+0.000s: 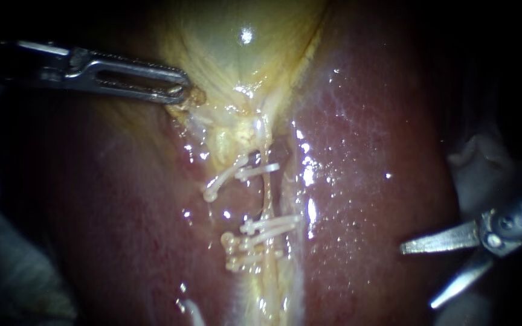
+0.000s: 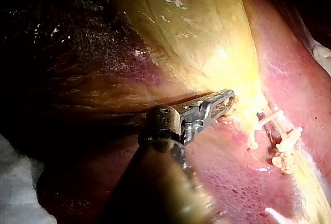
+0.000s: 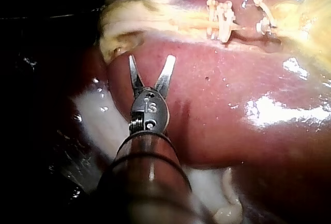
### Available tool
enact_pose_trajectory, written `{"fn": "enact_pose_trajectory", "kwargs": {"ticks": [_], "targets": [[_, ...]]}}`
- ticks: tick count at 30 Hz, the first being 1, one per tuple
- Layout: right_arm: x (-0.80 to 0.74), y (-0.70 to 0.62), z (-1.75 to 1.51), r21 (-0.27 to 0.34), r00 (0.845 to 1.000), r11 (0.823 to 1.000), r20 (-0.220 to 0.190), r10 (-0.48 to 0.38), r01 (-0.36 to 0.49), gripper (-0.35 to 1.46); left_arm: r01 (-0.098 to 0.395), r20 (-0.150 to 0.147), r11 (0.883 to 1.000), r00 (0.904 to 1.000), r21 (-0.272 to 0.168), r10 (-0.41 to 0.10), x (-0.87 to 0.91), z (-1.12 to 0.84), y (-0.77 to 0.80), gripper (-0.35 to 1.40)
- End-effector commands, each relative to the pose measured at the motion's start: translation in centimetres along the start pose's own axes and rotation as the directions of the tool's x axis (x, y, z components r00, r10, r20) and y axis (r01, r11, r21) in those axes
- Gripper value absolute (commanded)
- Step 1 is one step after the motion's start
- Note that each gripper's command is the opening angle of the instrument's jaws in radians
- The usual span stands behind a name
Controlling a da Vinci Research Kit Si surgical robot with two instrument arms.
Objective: Go to the cutting position right tube
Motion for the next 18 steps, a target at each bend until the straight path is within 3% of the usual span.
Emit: {"fn": "enact_pose_trajectory", "kwargs": {"ticks": [1, 10, 13, 18], "targets": [[0.00, 0.00, 0.00, 0.000, 1.000, 1.000, 0.000, 0.001, -0.001, 1.44, 0.000, 0.002, 1.000, 1.0000, -0.004, 0.000, 0.01, -0.05, 0.01, -0.35], [0.00, 0.02, 0.00, -0.001, 1.000, 1.000, 0.000, 0.001, -0.001, 1.44, 0.016, -0.029, 0.999, 0.9995, 0.028, -0.015, 0.20, -0.74, 0.10, -0.35], [0.01, 0.03, 0.02, -0.001, 1.000, 1.000, 0.000, 0.002, -0.002, 1.44, 0.019, -0.033, 0.999, 0.9993, 0.029, -0.018, 0.21, -0.82, 0.13, -0.35], [0.03, 0.05, 0.05, -0.004, 1.000, 1.000, 0.000, 0.004, -0.004, 1.44, 0.020, -0.035, 0.999, 0.9992, 0.031, -0.019, 0.20, -0.79, 0.15, -0.35]]}}
